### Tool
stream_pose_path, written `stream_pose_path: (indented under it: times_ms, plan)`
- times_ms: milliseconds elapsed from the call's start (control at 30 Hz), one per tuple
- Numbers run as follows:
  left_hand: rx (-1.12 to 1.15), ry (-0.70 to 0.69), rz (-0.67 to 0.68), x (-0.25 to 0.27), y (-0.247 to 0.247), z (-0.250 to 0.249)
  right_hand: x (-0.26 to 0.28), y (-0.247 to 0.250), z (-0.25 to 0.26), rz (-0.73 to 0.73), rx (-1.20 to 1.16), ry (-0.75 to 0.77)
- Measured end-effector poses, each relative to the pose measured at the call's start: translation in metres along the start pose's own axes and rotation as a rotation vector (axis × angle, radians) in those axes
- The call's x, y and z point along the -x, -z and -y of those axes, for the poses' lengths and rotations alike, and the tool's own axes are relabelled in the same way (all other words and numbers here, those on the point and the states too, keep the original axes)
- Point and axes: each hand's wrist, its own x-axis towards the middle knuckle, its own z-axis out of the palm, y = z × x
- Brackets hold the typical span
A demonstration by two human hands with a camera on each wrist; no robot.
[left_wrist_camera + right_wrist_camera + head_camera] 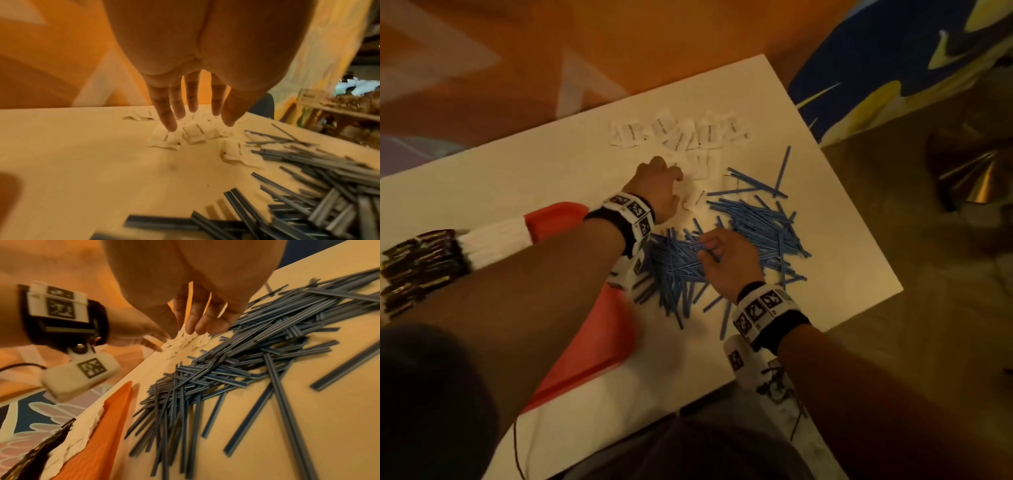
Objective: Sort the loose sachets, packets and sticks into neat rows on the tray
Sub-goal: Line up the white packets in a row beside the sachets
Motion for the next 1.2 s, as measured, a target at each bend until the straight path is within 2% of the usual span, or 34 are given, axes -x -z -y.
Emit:
stream_pose_path:
  times_ms: [100, 200, 400, 600, 900, 1000, 1067, 1200]
  plan:
    - [-0.129, -0.045, 0.081, -0.028, -0.006, -0.014, -0.003, 0.013, -0.009, 0.006, 0.043, -0.005]
    - [-0.140, 0.031, 0.154, -0.042, -0.015, -0.016, -0.006, 0.020, -0.017, -0.017, -0.001, 0.004]
    - [-0.122, 0.139, -0.039, -0.030, -0.034, -0.007, -0.014, 0.021, -0.021, 0.001, -0.059, -0.024]
    - [-0.061, 0.122, -0.071, -0.024, -0.027, -0.002, -0.018, 0.019, -0.015, 0.024, -0.075, 0.019]
    - [0.530, 0.293, -0.290, 0.007, -0.025, 0.012, -0.019, 0.027, -0.007, 0.039, -0.150, -0.043]
    - [0.732, 0.312, -0.262, 0.030, -0.023, 0.011, -0.023, 0.025, 0.003, 0.055, -0.193, -0.068]
    - [0.990, 0.364, -0.262, 0.047, -0.024, 0.010, -0.022, 0.023, 0.015, 0.075, -0.203, -0.014]
    - [1.594, 0.560, -0.228, 0.086, -0.019, 0.002, -0.014, 0.018, 0.044, 0.159, -0.172, 0.129]
